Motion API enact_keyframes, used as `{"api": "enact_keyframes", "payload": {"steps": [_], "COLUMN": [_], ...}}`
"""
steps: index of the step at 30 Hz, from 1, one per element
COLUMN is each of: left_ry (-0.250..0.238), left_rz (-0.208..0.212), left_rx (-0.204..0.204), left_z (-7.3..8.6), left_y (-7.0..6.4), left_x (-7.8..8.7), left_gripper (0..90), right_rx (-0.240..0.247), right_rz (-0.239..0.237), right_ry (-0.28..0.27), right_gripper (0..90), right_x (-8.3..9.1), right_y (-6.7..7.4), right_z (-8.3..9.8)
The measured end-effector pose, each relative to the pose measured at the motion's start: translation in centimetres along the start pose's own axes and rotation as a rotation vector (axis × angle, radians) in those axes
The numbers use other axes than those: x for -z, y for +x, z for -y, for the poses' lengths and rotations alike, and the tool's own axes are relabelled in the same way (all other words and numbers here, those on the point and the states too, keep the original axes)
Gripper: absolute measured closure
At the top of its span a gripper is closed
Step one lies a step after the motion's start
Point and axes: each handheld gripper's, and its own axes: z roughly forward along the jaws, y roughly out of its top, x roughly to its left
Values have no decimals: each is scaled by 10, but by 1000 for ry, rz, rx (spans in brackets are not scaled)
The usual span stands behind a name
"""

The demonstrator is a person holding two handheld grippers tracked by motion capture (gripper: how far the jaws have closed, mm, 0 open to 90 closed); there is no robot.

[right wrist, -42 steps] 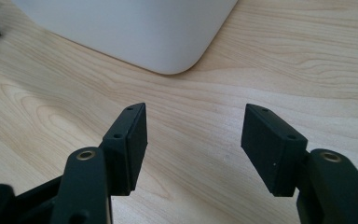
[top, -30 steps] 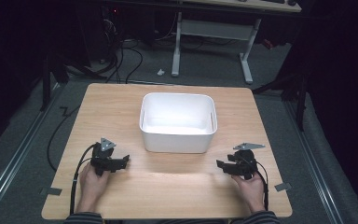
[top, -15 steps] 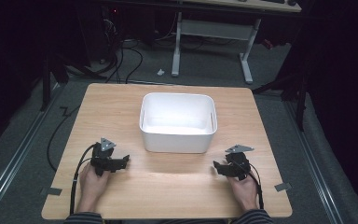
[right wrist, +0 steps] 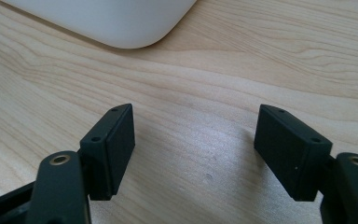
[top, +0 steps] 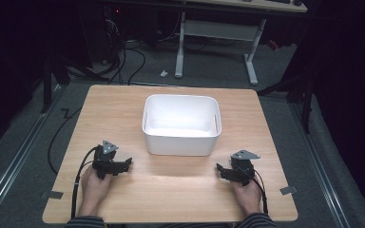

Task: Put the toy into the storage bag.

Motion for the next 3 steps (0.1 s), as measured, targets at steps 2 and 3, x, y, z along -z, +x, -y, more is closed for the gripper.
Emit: {"api": "enact_keyframes", "payload": {"steps": [2,3], "left_ry": [0,0], "left_rz": [0,0], "left_rx": [0,0], "left_z": [0,0], "left_y": [0,0], "left_x": [0,0], "left_gripper": [139,140], "right_rx": [0,0], "right_rz": [0,0], "right_ry": [0,0], "right_gripper": [291,291], "right_x": [0,0], "right_y": [0,0], "right_z": [0,0]}}
